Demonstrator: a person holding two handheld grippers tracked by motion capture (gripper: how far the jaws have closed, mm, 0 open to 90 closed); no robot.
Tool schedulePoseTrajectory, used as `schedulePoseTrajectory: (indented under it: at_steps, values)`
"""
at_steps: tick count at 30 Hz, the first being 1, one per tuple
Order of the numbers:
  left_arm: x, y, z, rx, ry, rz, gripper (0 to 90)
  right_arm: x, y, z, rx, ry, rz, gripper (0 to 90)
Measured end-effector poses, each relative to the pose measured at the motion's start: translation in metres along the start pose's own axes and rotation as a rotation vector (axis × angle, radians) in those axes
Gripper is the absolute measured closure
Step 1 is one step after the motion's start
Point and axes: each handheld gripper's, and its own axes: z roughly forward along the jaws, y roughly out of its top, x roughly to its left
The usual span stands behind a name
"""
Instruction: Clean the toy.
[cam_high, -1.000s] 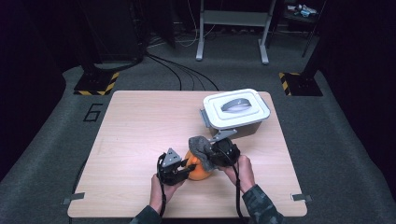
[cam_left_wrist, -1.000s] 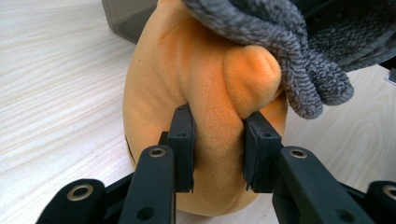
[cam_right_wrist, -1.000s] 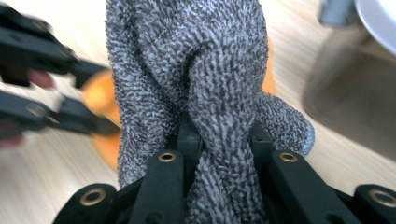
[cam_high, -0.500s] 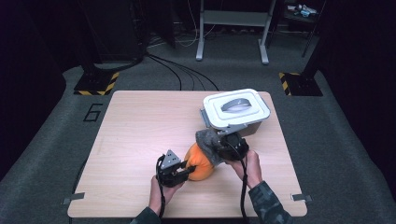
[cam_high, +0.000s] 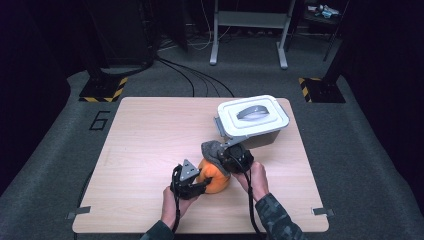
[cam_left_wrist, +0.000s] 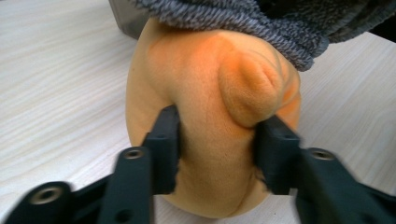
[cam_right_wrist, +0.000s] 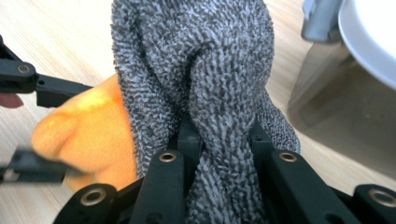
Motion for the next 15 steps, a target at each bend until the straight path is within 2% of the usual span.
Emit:
schedulePoseTrajectory:
  at_steps: [4, 5, 7, 15]
  values:
    - [-0.002, -0.001, 0.001, -0.004, -0.007, 0.022, 65.5, -0.005, -0.017, -0.005, -0.014, 0.024, 0.056, 74.3]
    - [-0.003, -0.001, 0.001, -0.006, -0.008, 0.024, 66.1, -0.007, -0.021, -0.007, -0.013, 0.022, 0.045, 74.3]
    - [-0.003, -0.001, 0.001, -0.011, -0.004, 0.026, 66.9, -0.008, -0.028, -0.010, -0.005, 0.018, 0.054, 74.3]
    - [0.007, -0.005, -0.005, -0.052, -0.030, -0.032, 68.6, -0.019, -0.053, -0.019, 0.003, 0.011, 0.104, 74.1]
